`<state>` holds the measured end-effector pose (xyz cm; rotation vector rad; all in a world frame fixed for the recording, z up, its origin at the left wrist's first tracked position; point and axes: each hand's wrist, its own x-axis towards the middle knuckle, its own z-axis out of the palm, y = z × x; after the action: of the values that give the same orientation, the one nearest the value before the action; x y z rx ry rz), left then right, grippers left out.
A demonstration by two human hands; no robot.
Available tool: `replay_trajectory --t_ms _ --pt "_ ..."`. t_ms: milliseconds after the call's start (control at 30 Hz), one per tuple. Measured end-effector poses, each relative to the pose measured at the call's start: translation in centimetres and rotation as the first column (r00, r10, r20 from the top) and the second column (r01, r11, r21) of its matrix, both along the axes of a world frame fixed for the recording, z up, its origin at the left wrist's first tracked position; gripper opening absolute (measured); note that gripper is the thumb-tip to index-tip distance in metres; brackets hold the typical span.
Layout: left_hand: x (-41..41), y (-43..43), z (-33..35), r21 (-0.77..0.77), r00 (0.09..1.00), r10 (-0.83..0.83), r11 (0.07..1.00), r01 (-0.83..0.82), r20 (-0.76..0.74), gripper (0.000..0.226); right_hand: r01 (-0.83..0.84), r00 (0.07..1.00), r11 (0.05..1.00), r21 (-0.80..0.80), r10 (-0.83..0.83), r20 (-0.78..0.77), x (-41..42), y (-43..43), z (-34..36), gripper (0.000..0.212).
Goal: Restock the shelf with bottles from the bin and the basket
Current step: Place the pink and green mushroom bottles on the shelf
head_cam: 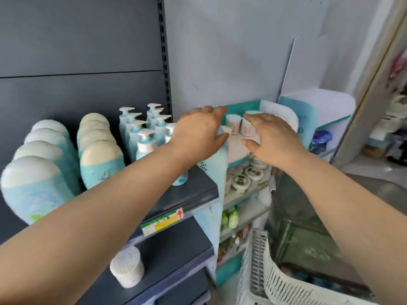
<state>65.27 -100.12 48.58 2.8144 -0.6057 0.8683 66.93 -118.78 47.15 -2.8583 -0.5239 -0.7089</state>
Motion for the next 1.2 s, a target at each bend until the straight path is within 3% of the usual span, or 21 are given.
replay_trajectory --t_ms 333,667,900,1200 --pt "3.2 -18.7 -9.9 -0.004 0.966 -0.111 0.994 0.113 -0.233 0.052 0.149 0.964 0.986 -0.076 -0.162 -0.213 -1.2 -21.3 -8.2 0.064" --pt "6.2 -27.4 -19.1 0.006 0.854 -0.117 0.990 0.140 -0.506 0.058 0.228 0.875 0.973 -0.027 -0.217 -0.433 -0.2 -32.8 -17.4 0.063" --pt "11.0 -30.3 -22.1 -0.003 0.784 -0.176 0.976 0.217 -0.595 0.057 0.338 0.747 0.940 -0.040 -0.293 -0.597 3.8 -36.8 -21.6 0.072" --pt "19.0 -36.7 -25.2 -0.028 0.661 -0.279 0.931 0.363 -0.696 0.062 0.496 0.493 0.860 -0.119 -0.391 -0.777 10.4 -39.9 -27.6 0.077"
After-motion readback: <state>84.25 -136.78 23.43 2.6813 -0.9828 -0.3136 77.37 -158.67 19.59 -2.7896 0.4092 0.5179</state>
